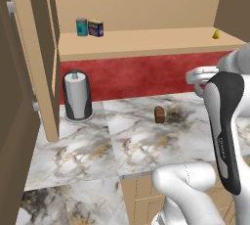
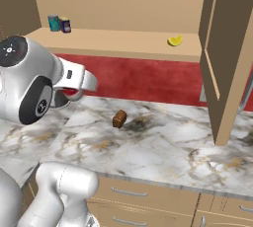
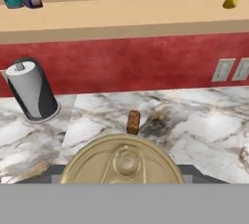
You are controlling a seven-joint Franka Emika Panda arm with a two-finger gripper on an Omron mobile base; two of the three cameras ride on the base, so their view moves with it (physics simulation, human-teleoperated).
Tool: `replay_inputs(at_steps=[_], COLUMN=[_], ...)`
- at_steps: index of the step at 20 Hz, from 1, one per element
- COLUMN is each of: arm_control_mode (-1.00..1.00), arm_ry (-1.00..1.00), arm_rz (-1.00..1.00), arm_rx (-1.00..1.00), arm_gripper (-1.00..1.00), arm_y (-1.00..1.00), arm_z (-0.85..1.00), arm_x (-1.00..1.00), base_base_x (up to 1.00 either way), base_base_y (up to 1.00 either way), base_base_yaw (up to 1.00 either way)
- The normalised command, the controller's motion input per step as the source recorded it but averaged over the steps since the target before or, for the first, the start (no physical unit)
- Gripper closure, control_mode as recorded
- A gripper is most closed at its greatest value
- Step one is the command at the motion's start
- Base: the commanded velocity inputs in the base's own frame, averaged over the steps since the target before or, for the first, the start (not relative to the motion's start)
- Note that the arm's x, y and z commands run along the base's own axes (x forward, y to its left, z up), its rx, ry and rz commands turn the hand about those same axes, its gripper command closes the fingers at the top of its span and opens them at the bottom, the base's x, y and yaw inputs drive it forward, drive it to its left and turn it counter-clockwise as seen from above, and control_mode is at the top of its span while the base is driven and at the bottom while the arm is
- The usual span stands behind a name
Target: Pick the cans from the counter and place them in their designated side in the cabinet.
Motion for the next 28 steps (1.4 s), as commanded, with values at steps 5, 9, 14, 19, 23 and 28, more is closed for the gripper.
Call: replay_inputs(at_steps=[5,9,14,19,23,28], arm_control_mode=[-1.0,-1.0,-1.0,-1.0,-1.0,-1.0], arm_ry=[-0.1,-0.1,-0.1,-0.09,-0.07,-0.07], arm_rz=[0.04,0.04,0.04,0.04,0.03,0.03], arm_rx=[0.0,0.0,0.0,0.0,0.0,0.0], arm_gripper=[1.0,1.0,1.0,1.0,1.0,1.0], arm_y=[0.17,0.15,0.12,0.13,0.13,0.14], arm_z=[0.25,0.28,0.22,0.23,0.17,0.2], arm_x=[0.0,-0.01,0.0,0.0,0.03,0.11], base_base_x=[0.0,0.0,0.0,0.0,0.0,0.0], base_base_y=[0.0,0.0,0.0,0.0,0.0,0.0], base_base_yaw=[0.0,0.0,0.0,0.0,0.0,0.0])
